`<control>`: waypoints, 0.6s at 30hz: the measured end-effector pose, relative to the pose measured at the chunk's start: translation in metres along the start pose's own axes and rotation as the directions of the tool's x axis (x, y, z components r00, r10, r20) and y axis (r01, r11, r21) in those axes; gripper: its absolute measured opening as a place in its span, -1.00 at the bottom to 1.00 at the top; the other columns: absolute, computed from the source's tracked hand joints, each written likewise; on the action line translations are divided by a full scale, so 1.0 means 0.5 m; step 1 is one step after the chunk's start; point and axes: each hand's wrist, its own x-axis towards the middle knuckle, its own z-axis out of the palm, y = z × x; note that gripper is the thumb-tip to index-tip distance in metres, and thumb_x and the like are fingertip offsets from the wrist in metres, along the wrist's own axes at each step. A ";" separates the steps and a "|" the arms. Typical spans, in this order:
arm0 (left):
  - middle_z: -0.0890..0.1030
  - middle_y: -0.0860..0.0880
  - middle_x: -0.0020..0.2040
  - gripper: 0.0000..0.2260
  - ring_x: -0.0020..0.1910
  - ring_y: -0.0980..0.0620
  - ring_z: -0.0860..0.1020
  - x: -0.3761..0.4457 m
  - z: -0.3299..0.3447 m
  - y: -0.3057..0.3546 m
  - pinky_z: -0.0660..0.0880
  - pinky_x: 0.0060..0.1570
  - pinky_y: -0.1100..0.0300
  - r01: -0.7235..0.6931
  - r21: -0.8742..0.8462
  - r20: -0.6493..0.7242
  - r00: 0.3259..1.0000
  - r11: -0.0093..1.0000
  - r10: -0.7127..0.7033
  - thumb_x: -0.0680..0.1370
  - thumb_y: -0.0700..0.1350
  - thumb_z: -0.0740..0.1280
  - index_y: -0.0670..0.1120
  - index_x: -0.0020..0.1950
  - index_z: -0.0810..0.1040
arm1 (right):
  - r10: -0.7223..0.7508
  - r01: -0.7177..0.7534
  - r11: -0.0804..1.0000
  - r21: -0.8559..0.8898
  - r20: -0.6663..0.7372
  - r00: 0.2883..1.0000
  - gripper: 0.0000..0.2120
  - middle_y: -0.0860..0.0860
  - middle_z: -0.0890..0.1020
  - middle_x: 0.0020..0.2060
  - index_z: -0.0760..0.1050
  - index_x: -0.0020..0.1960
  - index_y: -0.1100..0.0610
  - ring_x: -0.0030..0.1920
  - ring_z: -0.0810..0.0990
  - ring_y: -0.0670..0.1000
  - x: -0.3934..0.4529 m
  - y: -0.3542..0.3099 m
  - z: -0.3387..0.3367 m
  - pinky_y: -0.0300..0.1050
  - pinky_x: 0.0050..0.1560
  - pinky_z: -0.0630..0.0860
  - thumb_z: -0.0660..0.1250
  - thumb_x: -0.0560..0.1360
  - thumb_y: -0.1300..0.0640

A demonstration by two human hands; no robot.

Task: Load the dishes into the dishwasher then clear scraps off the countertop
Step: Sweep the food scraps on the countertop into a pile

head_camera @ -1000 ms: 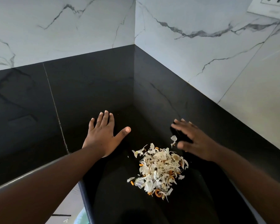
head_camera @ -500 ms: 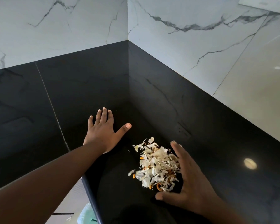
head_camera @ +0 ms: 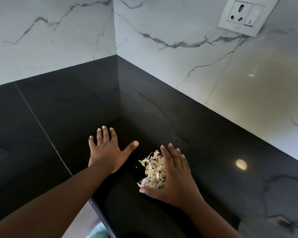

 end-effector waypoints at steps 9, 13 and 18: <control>-0.23 -0.08 0.57 0.08 0.52 0.02 -0.30 -0.019 -0.006 -0.016 -0.25 0.51 -0.02 -0.670 0.047 0.143 0.738 0.740 0.659 0.29 0.61 -0.26 -0.14 0.55 -0.29 | 0.305 -0.255 0.933 0.253 -0.182 0.935 0.18 -0.07 -0.06 0.57 -0.14 0.57 -0.02 0.55 -0.03 -0.06 -0.045 -0.038 -0.003 0.05 0.51 0.12 0.19 0.18 -0.63; -0.26 -0.09 0.57 0.10 0.51 0.01 -0.34 -0.017 -0.004 -0.013 -0.33 0.49 0.03 -0.843 0.150 0.228 0.538 0.517 0.811 0.32 0.63 -0.13 -0.15 0.54 -0.32 | 0.366 -0.350 0.929 0.123 -0.152 0.918 0.26 -0.12 -0.25 0.54 -0.31 0.56 -0.02 0.52 -0.26 -0.11 -0.106 -0.086 0.026 -0.15 0.49 -0.14 0.17 0.16 -0.66; -0.26 -0.07 0.57 0.07 0.52 0.05 -0.31 -0.017 -0.013 -0.005 -0.29 0.51 0.04 -0.846 0.023 0.227 0.523 0.533 0.821 0.33 0.60 -0.13 -0.14 0.52 -0.34 | 0.563 -0.561 0.825 0.068 -0.195 0.803 0.35 -0.13 -0.39 0.45 -0.45 0.52 0.04 0.48 -0.41 -0.09 -0.176 -0.114 0.049 -0.12 0.48 -0.30 0.07 0.10 -0.71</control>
